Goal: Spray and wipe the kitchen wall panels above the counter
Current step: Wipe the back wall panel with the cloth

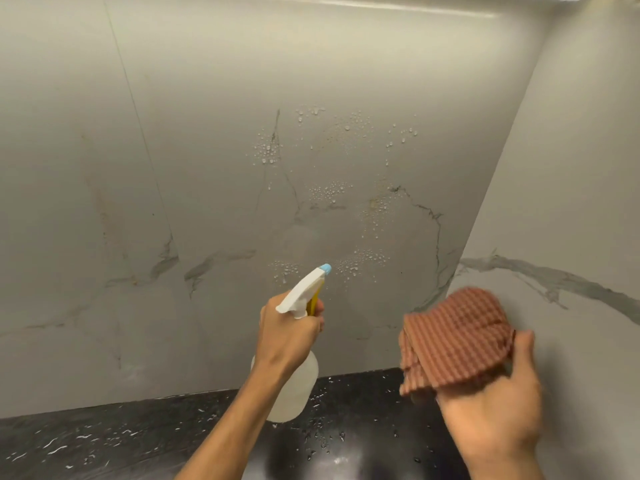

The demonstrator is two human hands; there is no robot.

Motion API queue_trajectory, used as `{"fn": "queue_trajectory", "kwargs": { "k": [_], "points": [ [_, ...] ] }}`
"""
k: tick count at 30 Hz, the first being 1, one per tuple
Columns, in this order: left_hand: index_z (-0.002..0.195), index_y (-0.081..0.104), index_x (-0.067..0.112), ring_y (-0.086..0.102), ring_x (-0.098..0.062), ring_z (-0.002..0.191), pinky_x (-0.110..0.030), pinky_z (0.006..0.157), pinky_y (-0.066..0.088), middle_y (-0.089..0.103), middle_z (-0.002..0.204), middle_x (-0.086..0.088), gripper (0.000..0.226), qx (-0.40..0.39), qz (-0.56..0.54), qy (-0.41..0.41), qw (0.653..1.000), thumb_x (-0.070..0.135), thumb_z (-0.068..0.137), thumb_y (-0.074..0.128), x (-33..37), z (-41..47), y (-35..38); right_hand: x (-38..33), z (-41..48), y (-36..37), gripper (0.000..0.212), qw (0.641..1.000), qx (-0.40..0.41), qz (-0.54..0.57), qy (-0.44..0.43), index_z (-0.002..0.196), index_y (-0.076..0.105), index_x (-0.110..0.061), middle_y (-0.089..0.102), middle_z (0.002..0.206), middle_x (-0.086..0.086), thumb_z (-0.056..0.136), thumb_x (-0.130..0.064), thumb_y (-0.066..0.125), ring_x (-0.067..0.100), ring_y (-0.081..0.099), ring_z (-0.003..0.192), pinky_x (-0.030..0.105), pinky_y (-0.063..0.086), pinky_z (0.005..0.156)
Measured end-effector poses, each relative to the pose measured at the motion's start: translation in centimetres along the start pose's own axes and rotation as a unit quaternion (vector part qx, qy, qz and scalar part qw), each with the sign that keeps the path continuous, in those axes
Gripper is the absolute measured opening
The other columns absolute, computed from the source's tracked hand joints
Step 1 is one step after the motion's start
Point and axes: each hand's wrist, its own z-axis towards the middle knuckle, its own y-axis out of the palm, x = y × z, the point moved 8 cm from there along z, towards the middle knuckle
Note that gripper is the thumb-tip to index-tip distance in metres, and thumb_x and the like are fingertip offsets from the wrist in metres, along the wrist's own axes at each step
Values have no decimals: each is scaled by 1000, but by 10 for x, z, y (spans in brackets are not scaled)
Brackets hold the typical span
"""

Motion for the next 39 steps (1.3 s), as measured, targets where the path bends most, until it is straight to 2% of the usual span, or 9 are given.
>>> {"fn": "queue_trajectory", "kwargs": {
  "k": [5,7,11,15,20,24,30,35,39],
  "points": [
    [58,64,9,60,-19,52,-37,59,55,62,57,1,24,-19,-64,28,997,-1,44,47,31,5,18,-69,46,99,64,957,-59,-127,-255,134,61,-24,72,121,-7,101,-64,23,6,61,88,41,54,70],
    [58,65,10,59,-18,50,-37,56,54,62,57,0,25,-14,-73,43,996,-1,44,47,44,7,20,-92,51,158,61,842,-100,-293,-443,154,28,3,38,153,17,111,-39,17,10,15,103,44,46,82],
    [60,66,10,58,-18,49,-45,58,57,64,60,-1,25,-1,-97,53,994,-2,46,49,55,6,16,-42,89,180,64,554,-60,-657,-508,159,20,-6,16,166,18,106,-40,31,25,18,153,52,7,125],
    [65,67,6,58,-17,53,-47,60,59,65,62,0,24,7,-102,63,993,-1,49,50,60,5,6,-37,100,166,61,382,-109,-733,-552,158,25,-14,22,165,13,105,-42,35,33,14,153,53,6,123],
    [61,65,9,61,-14,55,-30,47,54,64,61,3,30,55,-95,74,991,-18,65,55,64,12,-6,-67,106,233,59,390,23,-660,-641,155,34,-9,32,160,17,106,-42,31,36,25,150,60,13,121],
    [64,63,4,59,-14,55,-28,43,48,64,64,2,26,97,-90,102,986,-22,64,55,71,13,-18,-3,81,191,56,239,-141,-723,-632,154,35,-15,36,159,13,105,-41,41,36,29,149,62,18,118],
    [60,62,10,62,-4,56,-17,43,46,67,63,6,37,99,-85,108,986,-26,59,51,66,5,-43,-60,93,268,61,352,49,-646,-675,148,47,-10,45,152,18,105,-49,27,38,37,143,60,23,118],
    [53,58,12,61,-8,57,-17,43,46,65,62,5,38,121,-75,121,982,-25,57,51,70,7,-62,48,44,211,51,139,-265,-693,-656,150,45,-18,42,156,5,103,-38,50,31,38,145,53,22,120],
    [54,58,10,64,-7,58,-17,43,47,66,64,4,36,125,-67,116,983,-26,58,51,59,3,-76,-2,54,274,47,168,-179,-619,-746,143,55,-9,54,147,12,101,-31,56,33,48,138,49,30,117]
  ]
}}
